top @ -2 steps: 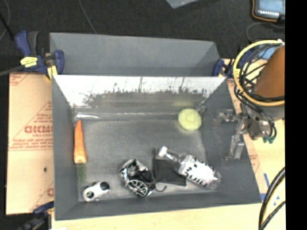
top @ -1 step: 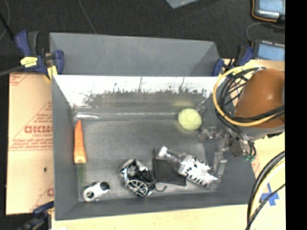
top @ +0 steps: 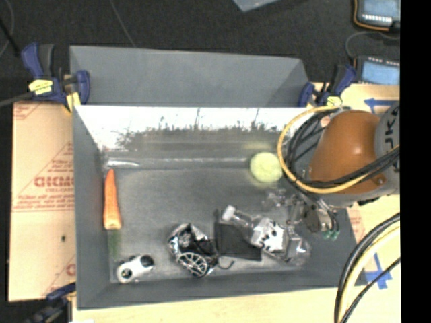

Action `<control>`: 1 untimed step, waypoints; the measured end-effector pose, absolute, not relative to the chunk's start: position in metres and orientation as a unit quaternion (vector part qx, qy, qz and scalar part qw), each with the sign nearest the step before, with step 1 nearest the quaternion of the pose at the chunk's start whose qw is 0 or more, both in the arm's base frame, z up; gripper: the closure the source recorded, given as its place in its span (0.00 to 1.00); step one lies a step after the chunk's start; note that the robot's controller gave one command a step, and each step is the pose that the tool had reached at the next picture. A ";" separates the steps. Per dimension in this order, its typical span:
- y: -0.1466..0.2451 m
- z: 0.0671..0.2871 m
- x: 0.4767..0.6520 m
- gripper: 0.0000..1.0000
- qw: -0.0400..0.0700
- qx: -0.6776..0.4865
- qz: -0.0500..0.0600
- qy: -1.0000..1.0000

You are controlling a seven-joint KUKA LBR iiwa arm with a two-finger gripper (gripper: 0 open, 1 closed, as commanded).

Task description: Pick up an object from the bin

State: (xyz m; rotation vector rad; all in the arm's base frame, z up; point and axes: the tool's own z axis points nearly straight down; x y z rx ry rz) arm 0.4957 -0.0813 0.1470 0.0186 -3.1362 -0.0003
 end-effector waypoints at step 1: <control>-0.077 0.159 0.500 0.00 -0.005 -0.033 0.001 -0.999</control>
Offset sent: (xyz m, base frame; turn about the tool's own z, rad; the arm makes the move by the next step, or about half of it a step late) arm -0.0007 -0.0128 -0.0770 0.0862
